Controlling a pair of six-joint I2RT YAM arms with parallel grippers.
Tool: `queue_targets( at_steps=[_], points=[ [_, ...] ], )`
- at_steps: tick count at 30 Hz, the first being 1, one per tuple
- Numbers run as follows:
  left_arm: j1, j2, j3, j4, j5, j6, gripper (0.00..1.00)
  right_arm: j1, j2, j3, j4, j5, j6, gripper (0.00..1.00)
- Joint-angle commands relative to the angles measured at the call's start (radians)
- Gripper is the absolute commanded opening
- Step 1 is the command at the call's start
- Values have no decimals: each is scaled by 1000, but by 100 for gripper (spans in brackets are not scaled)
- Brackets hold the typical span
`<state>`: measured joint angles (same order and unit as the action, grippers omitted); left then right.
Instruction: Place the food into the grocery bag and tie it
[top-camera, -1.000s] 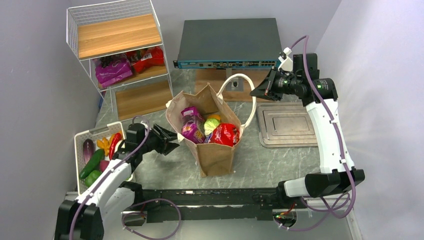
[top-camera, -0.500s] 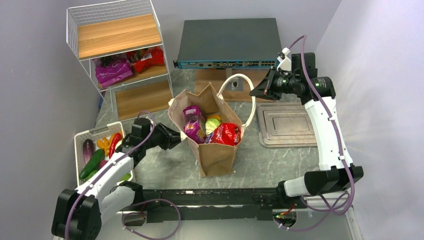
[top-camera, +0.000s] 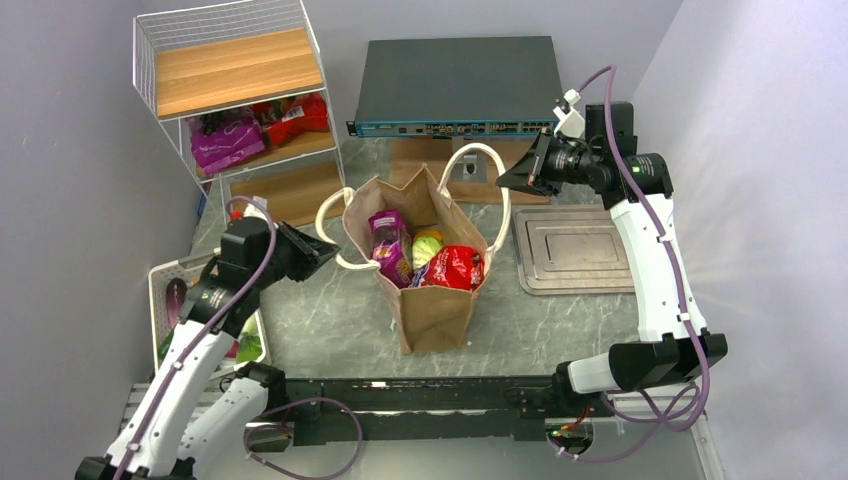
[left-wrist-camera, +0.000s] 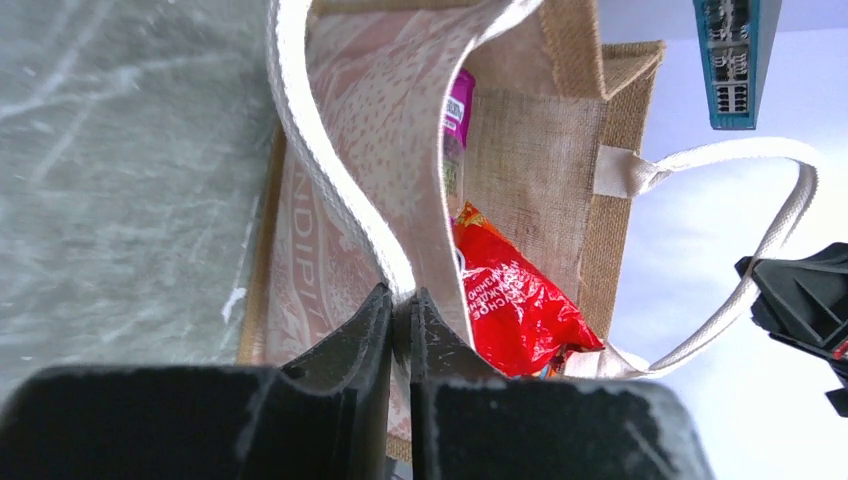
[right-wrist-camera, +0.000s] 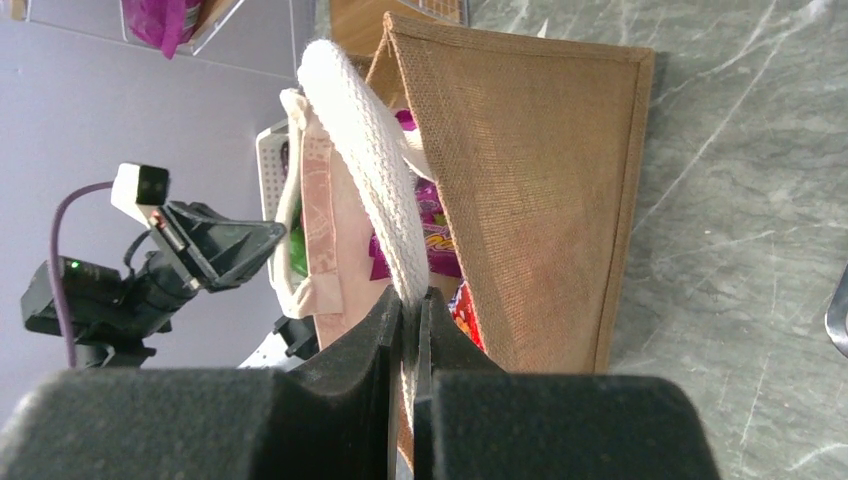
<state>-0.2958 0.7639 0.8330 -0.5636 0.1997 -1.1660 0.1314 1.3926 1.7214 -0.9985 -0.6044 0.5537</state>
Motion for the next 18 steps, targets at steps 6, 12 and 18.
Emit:
queue_targets(
  at_steps=[6, 12, 18],
  points=[
    [-3, -2, 248, -207, -159, 240, 2, 1, -54, 32, 106, -96, 27, 0],
    [-3, 100, 432, -200, -59, 439, 2, 13, -63, 29, 144, -142, 46, 0],
    [-3, 165, 509, -124, 124, 554, 4, 21, -80, 5, 181, -151, 67, 0]
  ],
)
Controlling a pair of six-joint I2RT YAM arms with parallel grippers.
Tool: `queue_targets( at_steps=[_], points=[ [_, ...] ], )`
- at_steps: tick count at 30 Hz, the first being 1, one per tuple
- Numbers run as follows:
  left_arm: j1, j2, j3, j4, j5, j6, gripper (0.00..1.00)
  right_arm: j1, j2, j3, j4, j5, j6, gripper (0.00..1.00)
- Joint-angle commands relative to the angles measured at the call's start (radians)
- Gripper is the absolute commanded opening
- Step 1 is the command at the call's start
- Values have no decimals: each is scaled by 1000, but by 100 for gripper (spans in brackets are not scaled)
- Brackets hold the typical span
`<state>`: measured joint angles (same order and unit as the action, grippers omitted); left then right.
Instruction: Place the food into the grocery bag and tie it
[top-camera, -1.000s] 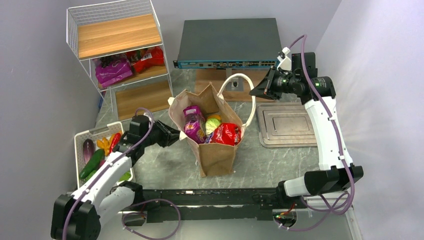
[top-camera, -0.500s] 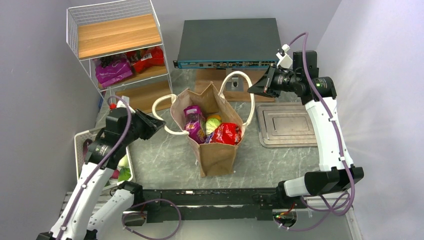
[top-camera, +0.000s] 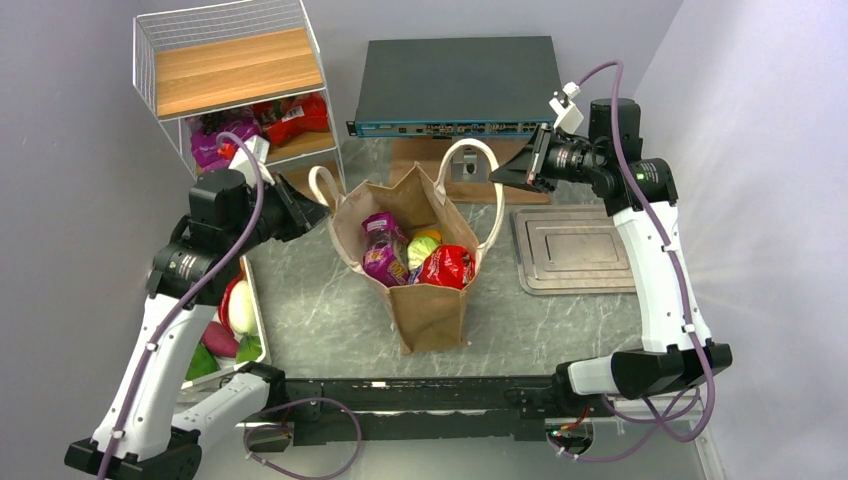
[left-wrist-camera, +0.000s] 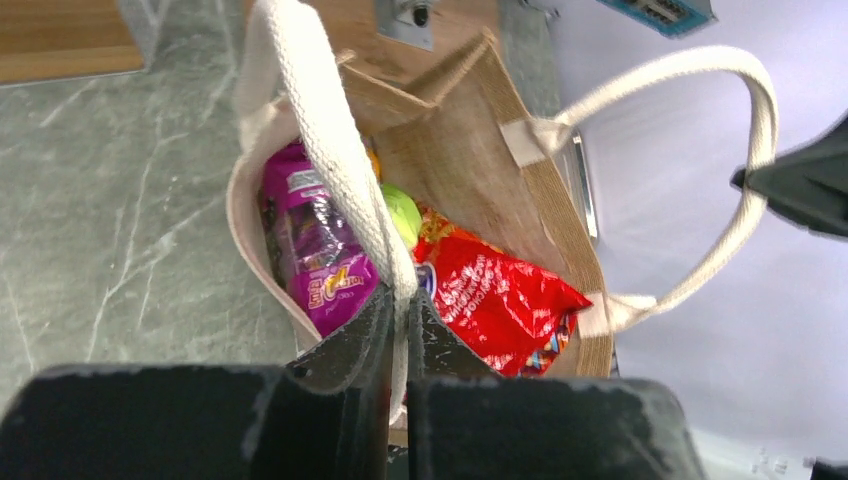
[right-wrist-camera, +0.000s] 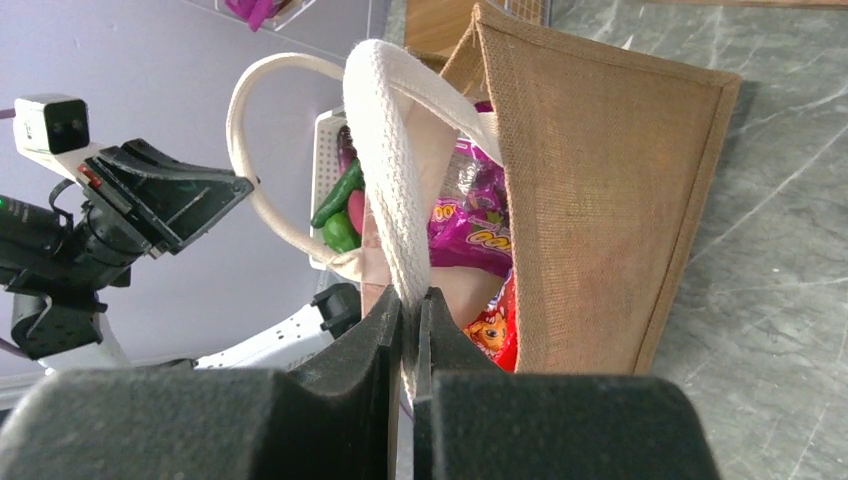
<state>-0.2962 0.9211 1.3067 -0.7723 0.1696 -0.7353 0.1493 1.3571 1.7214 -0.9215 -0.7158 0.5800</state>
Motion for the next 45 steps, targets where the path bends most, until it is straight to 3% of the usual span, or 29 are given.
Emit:
queue_targets(
  at_steps=[1, 5, 12, 18, 26, 34, 45],
  points=[
    [-3, 7, 25, 115, 190, 124, 4, 3, -50, -2, 112, -39, 46, 0],
    [-3, 7, -25, 205, 293, 105, 6, 4, -73, -33, 153, -38, 72, 0],
    [-3, -15, -100, 222, 294, 84, 14, 4, -91, -69, 177, -39, 80, 0],
    [-4, -21, -124, 264, 342, 72, 4, 19, -83, -83, 200, -58, 81, 0],
    [-33, 46, -6, 261, 416, 82, 0, 108, -57, -37, 319, -72, 101, 0],
    [-114, 128, 106, 298, 485, 108, 0, 279, -8, -38, 291, -71, 4, 0],
    [-190, 219, 208, 301, 580, 156, 0, 330, 29, -211, 469, -356, -77, 0]
  ],
)
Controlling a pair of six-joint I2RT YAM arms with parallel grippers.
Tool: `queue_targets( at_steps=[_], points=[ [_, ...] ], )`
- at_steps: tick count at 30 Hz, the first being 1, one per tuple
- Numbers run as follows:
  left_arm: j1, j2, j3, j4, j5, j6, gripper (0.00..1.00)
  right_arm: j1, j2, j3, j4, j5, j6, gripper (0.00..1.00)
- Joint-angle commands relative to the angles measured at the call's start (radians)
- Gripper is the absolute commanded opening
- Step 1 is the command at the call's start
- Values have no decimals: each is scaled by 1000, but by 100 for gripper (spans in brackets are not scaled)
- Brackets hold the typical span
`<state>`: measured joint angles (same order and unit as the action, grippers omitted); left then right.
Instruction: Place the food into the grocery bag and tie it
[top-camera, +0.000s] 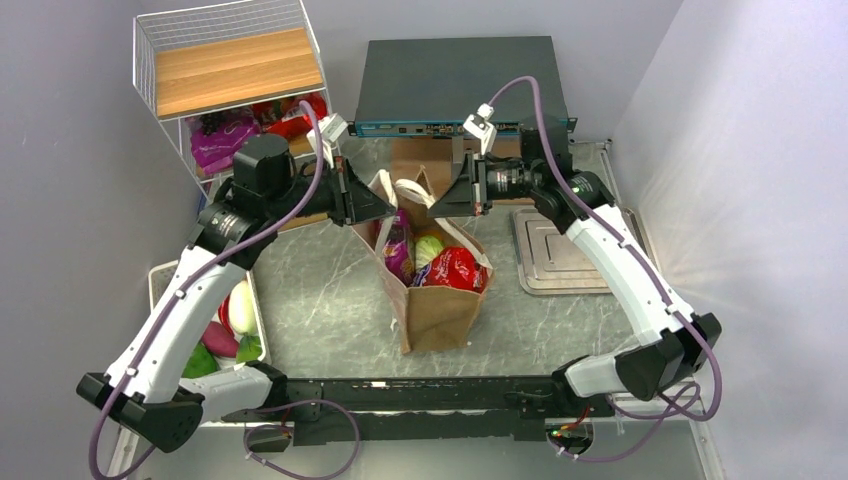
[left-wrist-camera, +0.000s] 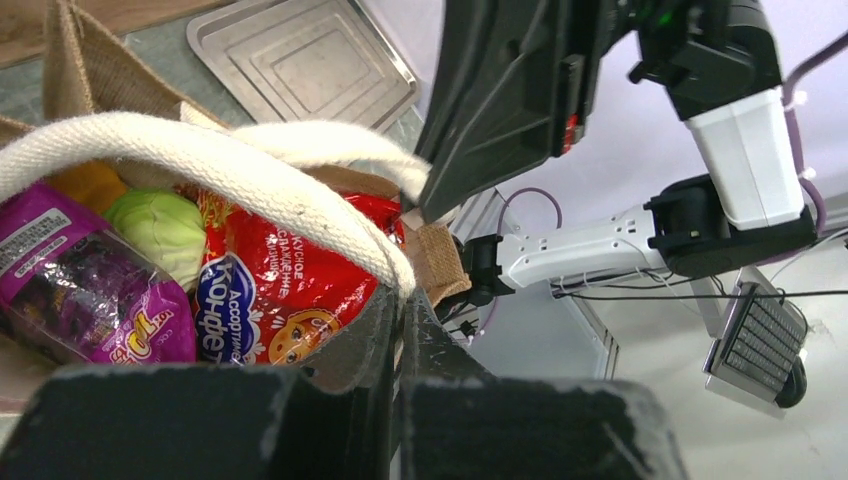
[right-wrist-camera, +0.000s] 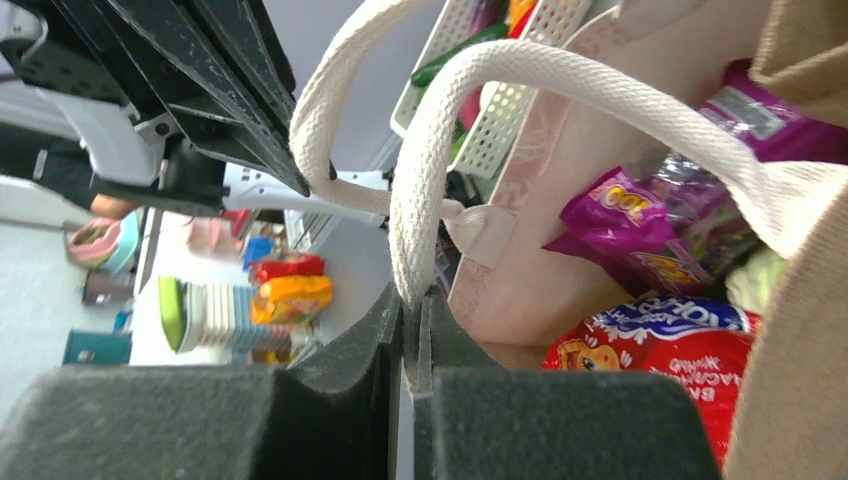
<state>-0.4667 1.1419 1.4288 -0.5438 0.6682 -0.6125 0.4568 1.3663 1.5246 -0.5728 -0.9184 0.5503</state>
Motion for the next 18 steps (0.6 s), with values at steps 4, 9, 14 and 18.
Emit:
queue_targets(
  at_steps=[4, 9, 14, 18],
  points=[
    [-20, 17, 100, 72, 118, 29, 0, 52, 68, 2, 121, -192, -94, 0],
    [-34, 47, 109, 86, 187, 23, 0, 68, 86, -12, 234, -214, -119, 0],
    [-48, 81, 141, 72, 235, 34, 0, 71, 102, -34, 346, -237, -125, 0],
    [-60, 99, 150, 99, 256, 19, 0, 71, 120, -50, 435, -253, -108, 0]
  ],
)
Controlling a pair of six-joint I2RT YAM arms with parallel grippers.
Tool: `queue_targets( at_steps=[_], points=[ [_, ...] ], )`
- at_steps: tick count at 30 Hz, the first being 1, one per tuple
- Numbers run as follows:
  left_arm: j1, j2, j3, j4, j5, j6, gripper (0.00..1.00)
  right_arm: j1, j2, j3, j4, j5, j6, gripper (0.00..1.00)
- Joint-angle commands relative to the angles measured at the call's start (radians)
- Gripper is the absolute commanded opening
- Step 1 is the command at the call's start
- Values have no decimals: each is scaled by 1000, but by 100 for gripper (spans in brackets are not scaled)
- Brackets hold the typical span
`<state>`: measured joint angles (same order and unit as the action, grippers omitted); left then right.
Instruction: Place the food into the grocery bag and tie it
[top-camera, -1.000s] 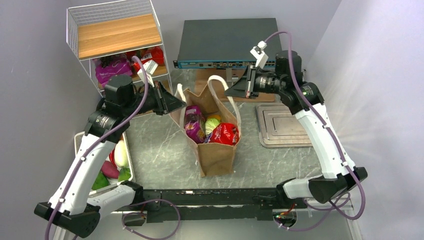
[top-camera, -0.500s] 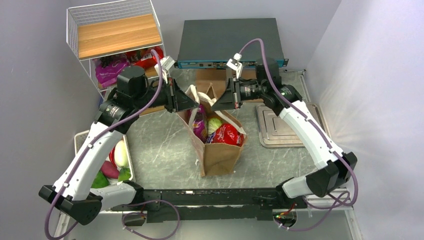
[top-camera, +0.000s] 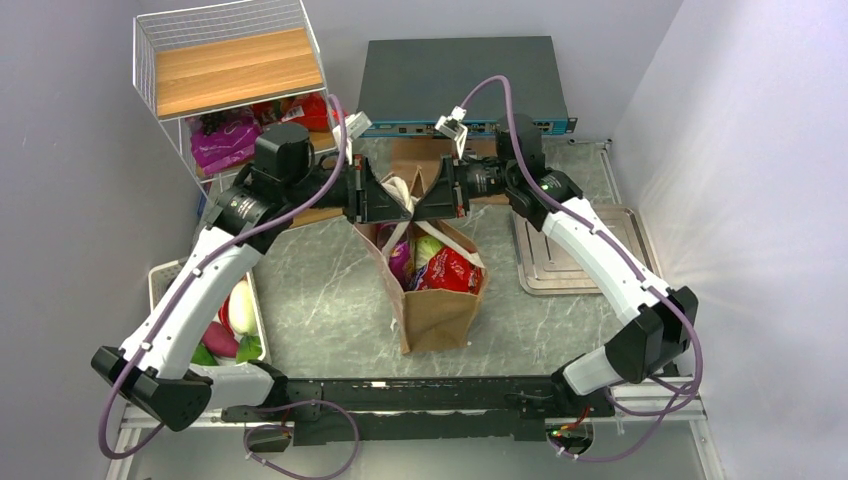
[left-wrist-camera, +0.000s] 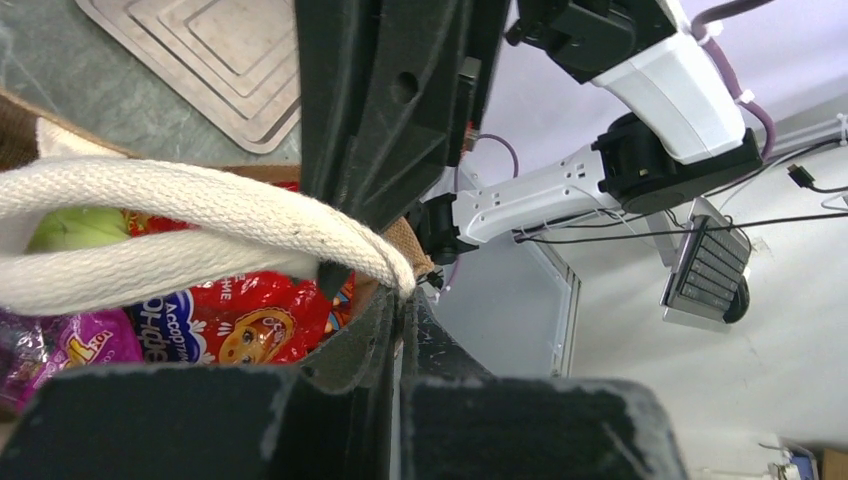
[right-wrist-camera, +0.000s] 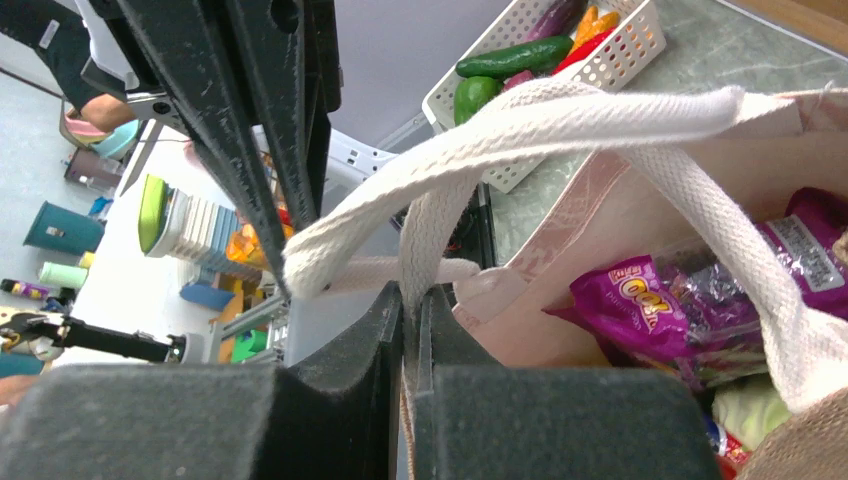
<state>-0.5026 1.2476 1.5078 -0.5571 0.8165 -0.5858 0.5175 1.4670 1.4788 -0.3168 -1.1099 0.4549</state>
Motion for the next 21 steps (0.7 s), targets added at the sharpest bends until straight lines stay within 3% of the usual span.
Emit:
queue_targets(
  at_steps=[1, 7, 15, 21],
  points=[
    [-28, -3, 71, 134, 112, -19, 0, 12, 32, -8, 196, -69, -2, 0],
    [-43, 42, 126, 189, 151, -58, 0, 24, 39, -104, 417, -37, 106, 0],
    [-55, 86, 207, 177, 170, -87, 0, 22, 26, -268, 1112, 50, 544, 0],
    [-93, 88, 178, 215, 153, -123, 0, 20, 27, -262, 1288, 89, 680, 0]
  ],
)
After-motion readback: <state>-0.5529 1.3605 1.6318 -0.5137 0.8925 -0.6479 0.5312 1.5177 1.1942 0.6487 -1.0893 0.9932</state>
